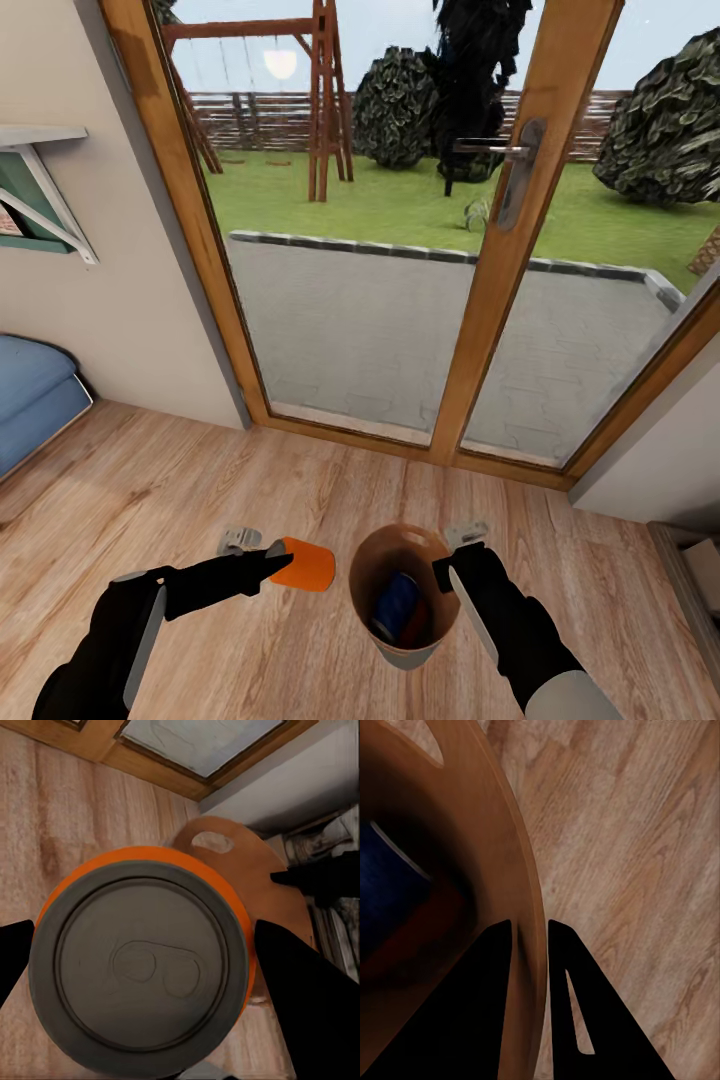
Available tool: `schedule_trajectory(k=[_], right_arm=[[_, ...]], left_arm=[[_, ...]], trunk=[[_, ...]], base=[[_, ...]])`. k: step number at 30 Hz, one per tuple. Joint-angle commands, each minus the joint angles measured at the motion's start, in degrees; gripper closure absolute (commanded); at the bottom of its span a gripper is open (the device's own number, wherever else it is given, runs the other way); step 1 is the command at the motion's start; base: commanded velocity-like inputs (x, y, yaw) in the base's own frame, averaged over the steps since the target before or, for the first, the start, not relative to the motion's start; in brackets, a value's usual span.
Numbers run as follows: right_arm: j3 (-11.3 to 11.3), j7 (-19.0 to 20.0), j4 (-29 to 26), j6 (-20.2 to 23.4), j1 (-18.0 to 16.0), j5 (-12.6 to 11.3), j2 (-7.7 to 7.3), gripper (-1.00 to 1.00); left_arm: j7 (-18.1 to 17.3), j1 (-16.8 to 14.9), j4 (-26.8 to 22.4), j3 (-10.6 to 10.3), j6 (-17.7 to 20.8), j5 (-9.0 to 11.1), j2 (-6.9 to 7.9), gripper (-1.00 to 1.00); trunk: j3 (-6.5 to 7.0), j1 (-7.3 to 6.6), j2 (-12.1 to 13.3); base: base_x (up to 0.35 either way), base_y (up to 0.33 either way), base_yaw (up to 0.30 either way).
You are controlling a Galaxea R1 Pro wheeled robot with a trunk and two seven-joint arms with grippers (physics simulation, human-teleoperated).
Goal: Put the three can of soda from the living room inside the tash can in the kitchen.
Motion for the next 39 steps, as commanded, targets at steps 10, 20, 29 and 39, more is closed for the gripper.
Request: schedule_trajectory(k=[10, 20, 29, 39], right_arm=[[0.0, 0.31, 0.06, -0.21, -0.01, -0.73, 0.01, 1.0], [0.02, 0.31, 0.12, -0.21, -0.01, -0.74, 0.01, 1.0], [0.07, 0.31, 0.15, -0.21, -0.01, -0.77, 0.01, 1.0], [0.1, 0.31, 0.15, -0.21, -0.01, -0.78, 0.01, 1.0]], left_arm=[[-4.64, 0.0, -0.08, 0.93, 3.83, -0.05, 0.0, 1.0], [-10.05, 0.0, -0.26, 0.96, 4.29, 0.01, 0.0, 1.0], [-14.82, 0.0, -0.26, 0.96, 4.39, 0.12, -0.09, 1.0], [-15.02, 0.0, -0.02, 0.41, 4.4, 6.84, -0.28, 1.0]], trunk=[[0.0, 0.0, 0.0], [0.0, 0.0, 0.0], [0.0, 0.0, 0.0], [0.0, 0.0, 0.0]], base=[[0.0, 0.0, 0.0], [0.0, 0.0, 0.0], [0.0, 0.0, 0.0], [0.0, 0.0, 0.0]])
